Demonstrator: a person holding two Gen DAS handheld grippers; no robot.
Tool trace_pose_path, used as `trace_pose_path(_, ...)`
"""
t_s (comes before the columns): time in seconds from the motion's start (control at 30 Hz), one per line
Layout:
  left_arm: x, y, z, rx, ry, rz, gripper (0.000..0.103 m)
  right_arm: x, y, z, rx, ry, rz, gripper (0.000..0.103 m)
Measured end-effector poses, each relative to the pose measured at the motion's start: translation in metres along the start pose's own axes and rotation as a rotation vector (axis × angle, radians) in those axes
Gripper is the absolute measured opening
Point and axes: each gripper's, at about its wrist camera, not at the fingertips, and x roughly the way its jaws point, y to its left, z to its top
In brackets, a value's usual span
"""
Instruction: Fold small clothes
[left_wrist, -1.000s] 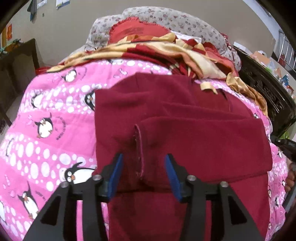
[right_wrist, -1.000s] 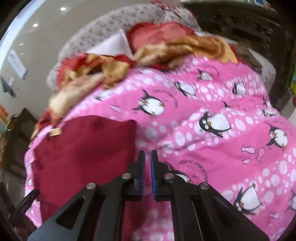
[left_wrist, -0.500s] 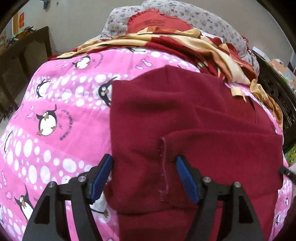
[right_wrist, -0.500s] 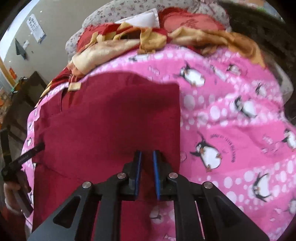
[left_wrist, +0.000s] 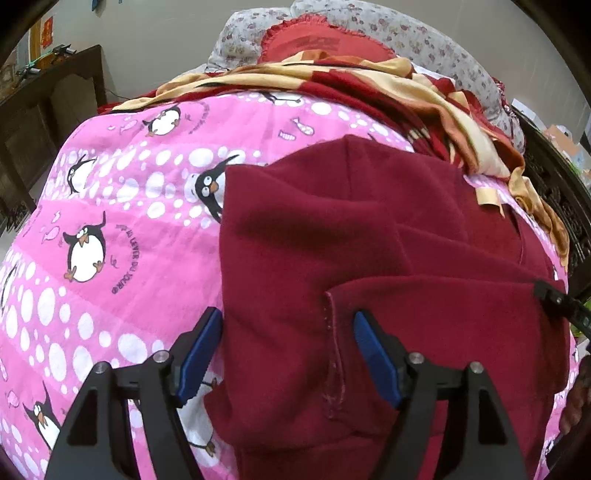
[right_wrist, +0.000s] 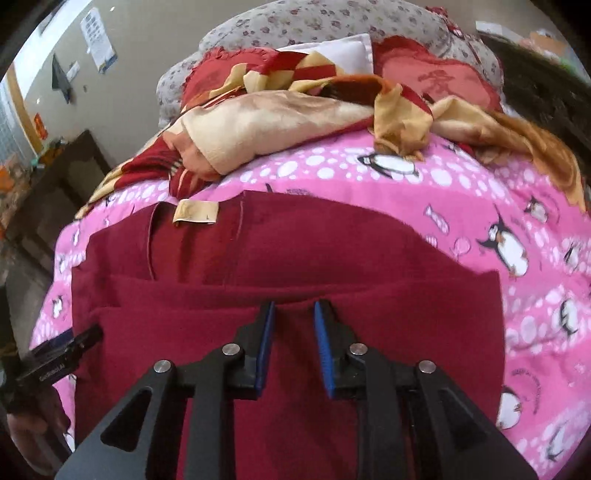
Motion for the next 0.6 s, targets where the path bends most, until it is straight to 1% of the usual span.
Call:
trace_pose_path(0.13, 0.000, 0.000, 0.000, 0.003, -0.008, -0.001, 0.078, -0.024, -0.004, -0.010, 0.003, -0.013, 0.032, 0.041)
trace_pose_path(0.23, 0.000, 0.001, -0.001, 0.002, -0.009, -0.005, 0.079, -0.043, -0.012, -0.029, 0.020, -0.014, 0.032, 0.041)
trace_pose_path(0.3, 0.001, -0.001, 0.001, 0.003, -0.010, -0.004, 0.079, -0.045, -0.019, -0.040, 0.025, 0.002, 0.019, 0.041)
trace_pose_path(0.37, 0.002, -0.001, 0.001, 0.004, -0.011, -0.001, 0.079, -0.039, -0.028, -0.051, 0.032, 0.023, -0.027, 0.041)
trace_pose_path(0.43, 0.001, -0.002, 0.000, 0.004, -0.010, 0.006, 0.079, -0.028, -0.037, -0.055, 0.041, 0.040, -0.077, 0.041)
trace_pose_path(0.5, -0.003, -0.002, -0.001, 0.002, -0.005, 0.013, 0.079, -0.026, -0.041, -0.057, 0.060, 0.034, -0.058, 0.041)
trace_pose_path(0.6, -0.011, -0.003, -0.005, 0.005, -0.004, 0.021, 0.079, -0.035, -0.040, -0.054, 0.072, 0.036, -0.047, 0.041)
